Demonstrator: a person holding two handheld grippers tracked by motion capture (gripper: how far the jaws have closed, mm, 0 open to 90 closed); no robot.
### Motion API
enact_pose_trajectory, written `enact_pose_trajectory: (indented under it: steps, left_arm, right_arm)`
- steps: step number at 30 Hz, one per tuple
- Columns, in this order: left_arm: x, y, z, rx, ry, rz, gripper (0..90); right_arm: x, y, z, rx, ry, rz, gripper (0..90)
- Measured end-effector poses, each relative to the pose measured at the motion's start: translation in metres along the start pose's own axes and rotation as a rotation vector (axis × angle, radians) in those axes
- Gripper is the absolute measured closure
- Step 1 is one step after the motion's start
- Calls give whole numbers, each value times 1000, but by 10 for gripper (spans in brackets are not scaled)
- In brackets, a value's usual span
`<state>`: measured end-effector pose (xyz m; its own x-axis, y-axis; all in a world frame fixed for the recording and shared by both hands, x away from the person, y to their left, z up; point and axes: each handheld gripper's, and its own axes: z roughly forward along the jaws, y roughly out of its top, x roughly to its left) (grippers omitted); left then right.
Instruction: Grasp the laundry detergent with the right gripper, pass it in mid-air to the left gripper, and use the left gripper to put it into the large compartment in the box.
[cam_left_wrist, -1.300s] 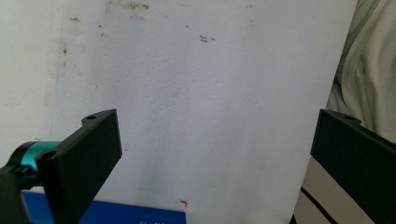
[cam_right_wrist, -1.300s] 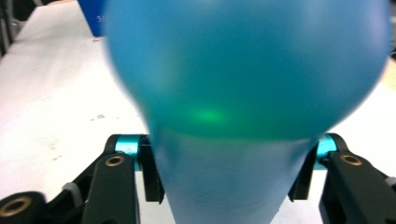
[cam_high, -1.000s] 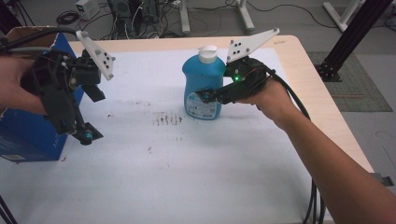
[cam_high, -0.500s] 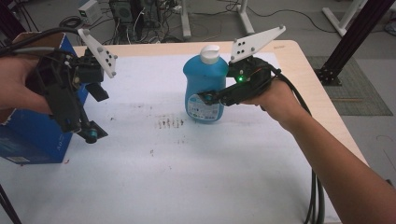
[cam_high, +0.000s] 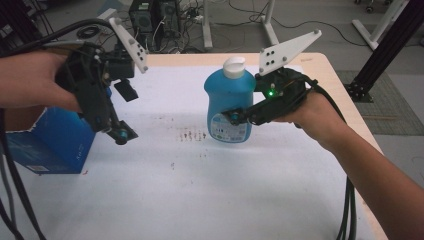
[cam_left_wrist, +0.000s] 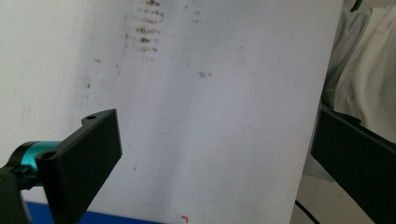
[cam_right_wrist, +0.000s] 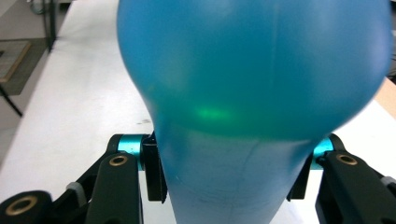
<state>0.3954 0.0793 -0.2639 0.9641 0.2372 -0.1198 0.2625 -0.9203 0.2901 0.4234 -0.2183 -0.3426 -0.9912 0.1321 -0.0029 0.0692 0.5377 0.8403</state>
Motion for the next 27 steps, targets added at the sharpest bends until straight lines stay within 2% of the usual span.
enact_pose_trajectory:
  steps: [6,11,17,27]
  left_arm:
    - [-8,16,-8,-21,1,49,18]
    - [-15,27,-15,-24,5,75,18]
    - [-20,34,-21,-24,0,93,18]
    - [-25,47,-21,-4,-8,112,18]
  right_arm:
    - [22,15,10,21,70,-28,459]
    - [32,24,21,12,99,-44,460]
    - [36,33,32,22,125,-59,460]
    - [43,48,50,36,153,-80,460]
